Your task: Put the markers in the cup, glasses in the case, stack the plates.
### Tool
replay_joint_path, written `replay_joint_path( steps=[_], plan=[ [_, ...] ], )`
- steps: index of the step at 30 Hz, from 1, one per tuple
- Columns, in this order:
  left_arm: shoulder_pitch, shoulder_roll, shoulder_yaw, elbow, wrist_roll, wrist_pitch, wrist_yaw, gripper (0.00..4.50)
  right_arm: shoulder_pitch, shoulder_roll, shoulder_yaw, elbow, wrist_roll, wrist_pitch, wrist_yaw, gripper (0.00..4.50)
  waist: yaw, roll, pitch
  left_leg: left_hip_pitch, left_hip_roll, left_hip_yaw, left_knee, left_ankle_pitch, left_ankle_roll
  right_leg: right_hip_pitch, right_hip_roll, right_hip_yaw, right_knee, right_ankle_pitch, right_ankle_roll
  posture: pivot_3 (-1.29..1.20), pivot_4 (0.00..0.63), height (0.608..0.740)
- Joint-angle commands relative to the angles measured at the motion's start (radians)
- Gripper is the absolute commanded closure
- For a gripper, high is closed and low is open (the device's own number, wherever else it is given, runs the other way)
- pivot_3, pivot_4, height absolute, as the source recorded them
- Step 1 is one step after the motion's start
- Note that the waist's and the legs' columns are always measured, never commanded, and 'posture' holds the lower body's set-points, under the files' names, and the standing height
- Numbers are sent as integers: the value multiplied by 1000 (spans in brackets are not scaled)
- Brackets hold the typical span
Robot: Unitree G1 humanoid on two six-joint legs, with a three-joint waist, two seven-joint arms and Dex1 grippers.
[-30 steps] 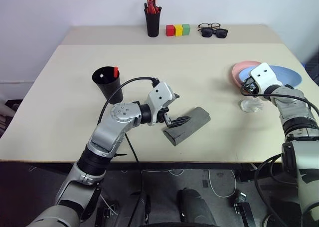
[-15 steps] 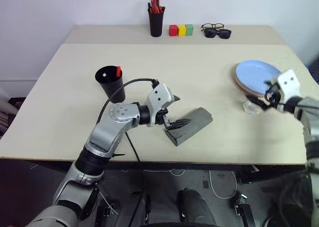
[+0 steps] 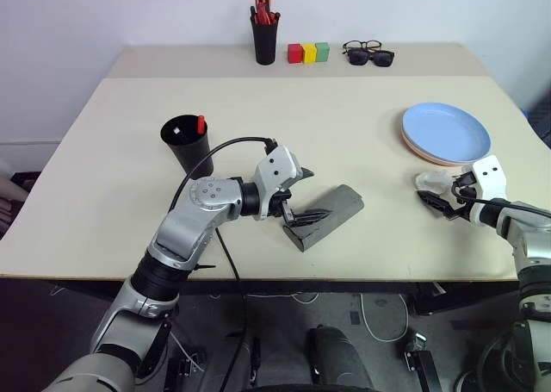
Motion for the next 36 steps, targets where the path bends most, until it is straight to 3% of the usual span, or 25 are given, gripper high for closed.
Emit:
replay_joint_path(
  steps=[1, 5, 13, 19, 23, 26, 30, 36],
  plan=[
    [-17, 5, 11, -27, -5, -7, 3, 0, -31, 6, 3, 42, -8, -23, -5, 1014, 0, 0, 0, 0, 0, 0, 0, 0, 0, 0, 0, 0, 0, 0, 0, 0, 150, 740],
    [-11, 13, 12, -34, -3, -4, 11, 0, -36, 8, -9, 35, -6, -55, -39, 2931, 2, 0, 0, 0, 0, 0, 0, 0, 0, 0, 0, 0, 0, 0, 0, 0, 150, 740],
    [-10, 16, 11, -30, -3, -7, 23, 0, -149, 26, -70, -19, 59, -100, -90, 2931, -4, 0, 0, 0, 0, 0, 0, 0, 0, 0, 0, 0, 0, 0, 0, 0, 150, 740],
    [-11, 10, 27, -27, -1, -7, 51, 0, -415, 20, -9, 342, -70, -260, -233, 2931, -2, 0, 0, 0, 0, 0, -1, 0, 0, -1, 0, 0, 0, 0, 0, 0, 150, 740],
    [7, 13, 50, -40, 2, 1, 93, 0, -513, 31, 37, 518, -143, -311, -318, 2931, 3, 0, 0, -2, 0, -1, -1, 0, 0, -1, -1, 0, -2, 0, 0, 0, 150, 740],
    [23, 21, 63, -50, 4, 6, 119, 0, -539, 37, 56, 576, -174, -319, -343, 2103, -3, 0, 1, -2, 0, 0, -1, 0, 0, -1, -1, 0, -2, 0, 0, 0, 150, 740],
    [55, 30, 83, -67, 13, 2, 153, 0, -542, 48, 55, 601, -191, -340, -374, 111, -6, 0, 1, -2, 0, 0, -1, 0, 0, -1, 0, 0, -2, 0, 0, 0, 150, 740],
    [101, 20, 108, -62, 65, -117, 234, 0, -526, 46, 8, 577, -145, -388, -338, 49, -6, 0, 1, -2, 0, 0, -1, 0, 0, -1, 0, 0, -2, 0, 0, 0, 150, 740]
  ],
)
